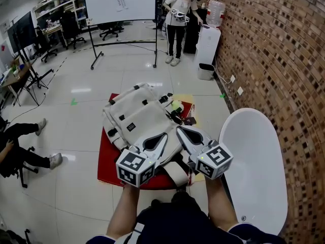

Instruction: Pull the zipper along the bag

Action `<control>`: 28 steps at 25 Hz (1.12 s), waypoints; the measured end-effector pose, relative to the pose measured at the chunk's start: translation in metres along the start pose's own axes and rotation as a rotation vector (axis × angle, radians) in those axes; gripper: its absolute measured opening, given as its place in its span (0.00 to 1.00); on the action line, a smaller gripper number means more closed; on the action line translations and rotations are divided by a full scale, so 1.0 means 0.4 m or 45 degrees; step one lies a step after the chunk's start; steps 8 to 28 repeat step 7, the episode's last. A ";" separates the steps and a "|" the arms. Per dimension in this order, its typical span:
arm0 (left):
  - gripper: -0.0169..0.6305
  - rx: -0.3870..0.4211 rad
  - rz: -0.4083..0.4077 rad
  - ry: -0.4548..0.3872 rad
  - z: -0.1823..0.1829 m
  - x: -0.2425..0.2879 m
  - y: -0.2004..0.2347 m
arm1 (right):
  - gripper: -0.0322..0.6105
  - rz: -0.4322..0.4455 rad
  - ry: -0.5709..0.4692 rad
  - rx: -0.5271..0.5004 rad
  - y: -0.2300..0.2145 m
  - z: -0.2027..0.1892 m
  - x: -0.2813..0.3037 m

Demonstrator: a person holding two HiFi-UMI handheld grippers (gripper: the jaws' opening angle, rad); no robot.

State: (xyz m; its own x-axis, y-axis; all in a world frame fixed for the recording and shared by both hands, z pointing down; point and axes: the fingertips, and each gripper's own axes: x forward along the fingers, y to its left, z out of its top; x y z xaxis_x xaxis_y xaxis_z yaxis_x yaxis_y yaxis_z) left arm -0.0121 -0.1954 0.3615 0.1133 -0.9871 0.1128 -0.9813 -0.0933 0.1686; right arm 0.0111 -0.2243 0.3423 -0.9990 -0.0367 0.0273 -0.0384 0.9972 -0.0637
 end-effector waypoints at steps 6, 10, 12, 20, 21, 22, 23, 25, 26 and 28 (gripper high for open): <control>0.03 0.004 0.002 0.021 -0.006 0.000 0.008 | 0.06 -0.005 0.004 -0.002 -0.004 -0.001 0.008; 0.03 0.011 0.004 0.025 -0.006 0.000 0.010 | 0.06 -0.008 0.006 -0.001 -0.006 -0.002 0.009; 0.03 0.011 0.004 0.025 -0.006 0.000 0.010 | 0.06 -0.008 0.006 -0.001 -0.006 -0.002 0.009; 0.03 0.011 0.004 0.025 -0.006 0.000 0.010 | 0.06 -0.008 0.006 -0.001 -0.006 -0.002 0.009; 0.03 0.011 0.004 0.025 -0.006 0.000 0.010 | 0.06 -0.008 0.006 -0.001 -0.006 -0.002 0.009; 0.03 0.011 0.004 0.025 -0.006 0.000 0.010 | 0.06 -0.008 0.006 -0.001 -0.006 -0.002 0.009; 0.03 0.011 0.004 0.025 -0.006 0.000 0.010 | 0.06 -0.008 0.006 -0.001 -0.006 -0.002 0.009; 0.03 0.011 0.004 0.025 -0.006 0.000 0.010 | 0.06 -0.008 0.006 -0.001 -0.006 -0.002 0.009; 0.03 0.011 0.004 0.025 -0.006 0.000 0.010 | 0.06 -0.008 0.006 -0.001 -0.006 -0.002 0.009; 0.03 0.011 0.004 0.025 -0.006 0.000 0.010 | 0.06 -0.008 0.006 -0.001 -0.006 -0.002 0.009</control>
